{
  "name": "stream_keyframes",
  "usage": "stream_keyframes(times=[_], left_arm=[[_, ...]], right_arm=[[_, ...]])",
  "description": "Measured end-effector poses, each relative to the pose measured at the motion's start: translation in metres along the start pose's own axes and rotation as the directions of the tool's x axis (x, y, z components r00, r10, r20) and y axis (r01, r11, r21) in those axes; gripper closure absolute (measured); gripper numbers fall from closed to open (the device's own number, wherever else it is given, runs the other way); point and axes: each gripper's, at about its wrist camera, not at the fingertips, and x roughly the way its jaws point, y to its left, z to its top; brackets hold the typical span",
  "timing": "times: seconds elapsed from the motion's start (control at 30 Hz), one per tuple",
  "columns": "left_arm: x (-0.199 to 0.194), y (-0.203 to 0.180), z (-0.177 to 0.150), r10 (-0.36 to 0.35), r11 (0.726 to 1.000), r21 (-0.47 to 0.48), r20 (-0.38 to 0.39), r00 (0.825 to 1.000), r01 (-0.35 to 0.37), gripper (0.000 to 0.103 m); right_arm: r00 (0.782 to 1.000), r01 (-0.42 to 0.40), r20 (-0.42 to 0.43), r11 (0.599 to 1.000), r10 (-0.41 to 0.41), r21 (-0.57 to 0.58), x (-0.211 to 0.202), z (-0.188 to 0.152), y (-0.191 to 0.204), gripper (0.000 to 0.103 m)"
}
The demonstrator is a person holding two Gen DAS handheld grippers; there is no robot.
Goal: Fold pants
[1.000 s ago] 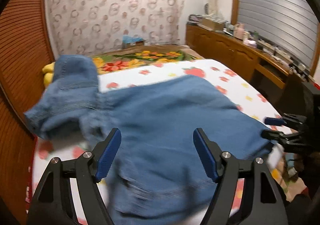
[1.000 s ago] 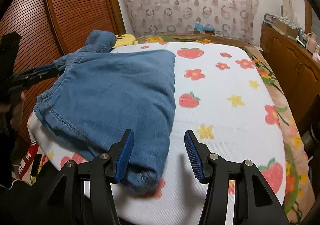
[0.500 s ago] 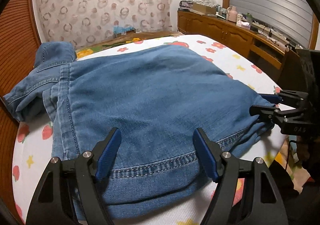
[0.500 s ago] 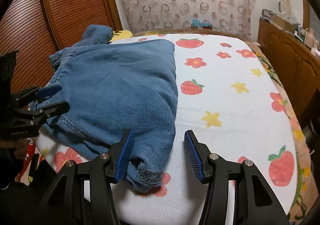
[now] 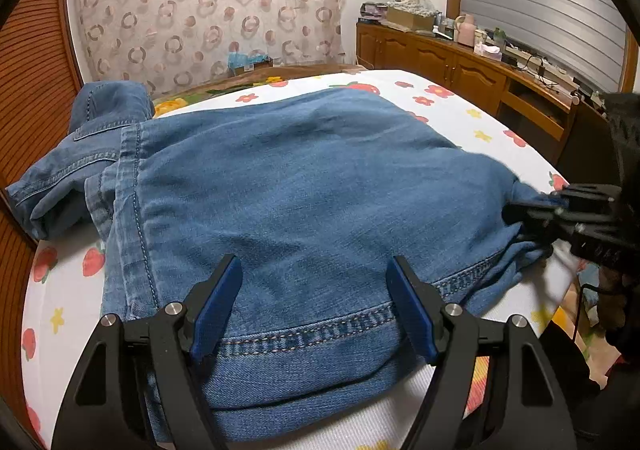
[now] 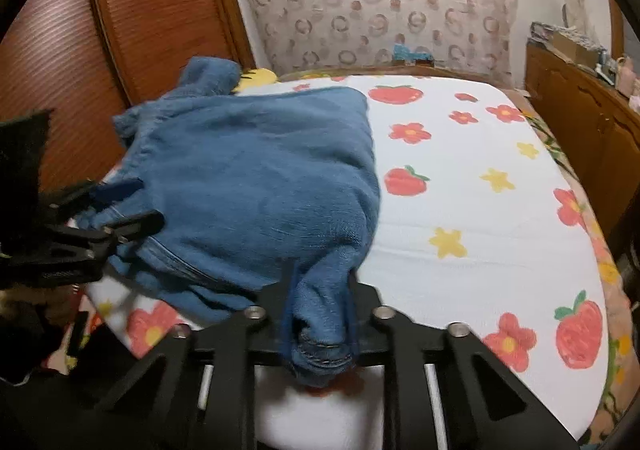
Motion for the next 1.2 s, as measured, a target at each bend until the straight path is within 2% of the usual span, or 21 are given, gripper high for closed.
stream_keyframes(times=[0.13, 0.3, 0.5, 0.67, 0.87, 0.93, 1.07, 1.2], left_arm=[[-0.007, 0.009, 0.001, -0.015, 0.999, -0.050, 0.002, 1.000, 0.015, 0.027], [-0.031, 0.030, 0.000, 0.008, 0.996, -0.090, 0.038, 0.999, -0.004, 0.027], [-0.066, 0.074, -0.007, 0.074, 0.986, -0.155, 0.084, 0.994, -0.060, 0.027], [-0.089, 0.116, -0.015, 0.147, 0.969, -0.214, 0.112, 0.983, -0.121, 0.027], [-0.110, 0.154, -0.020, 0.229, 0.944, -0.273, 0.129, 0.965, -0.188, 0.027], [-0.113, 0.162, -0.017, 0.259, 0.934, -0.287, 0.133, 0.957, -0.213, 0.027], [-0.114, 0.173, -0.013, 0.257, 0.924, -0.324, 0.139, 0.956, -0.201, 0.027], [-0.110, 0.173, -0.011, 0.236, 0.931, -0.316, 0.142, 0.961, -0.182, 0.027]], right_arm=[[0.999, -0.029, 0.034, 0.999, 0.029, 0.016, -0.013, 0.018, -0.001, 0.090], [0.993, -0.068, 0.101, 0.998, 0.068, -0.010, -0.028, 0.050, 0.016, 0.090], [0.977, -0.143, 0.147, 0.986, 0.154, -0.086, -0.023, 0.086, 0.063, 0.091], [0.950, -0.249, 0.150, 0.955, 0.273, -0.163, -0.007, 0.101, 0.115, 0.091], [0.920, -0.365, 0.059, 0.901, 0.388, -0.234, 0.017, 0.092, 0.171, 0.091], [0.908, -0.407, -0.003, 0.880, 0.419, -0.246, 0.028, 0.083, 0.187, 0.091], [0.895, -0.445, -0.101, 0.850, 0.435, -0.281, 0.046, 0.063, 0.209, 0.091], [0.898, -0.439, -0.142, 0.855, 0.416, -0.276, 0.058, 0.051, 0.212, 0.091]])
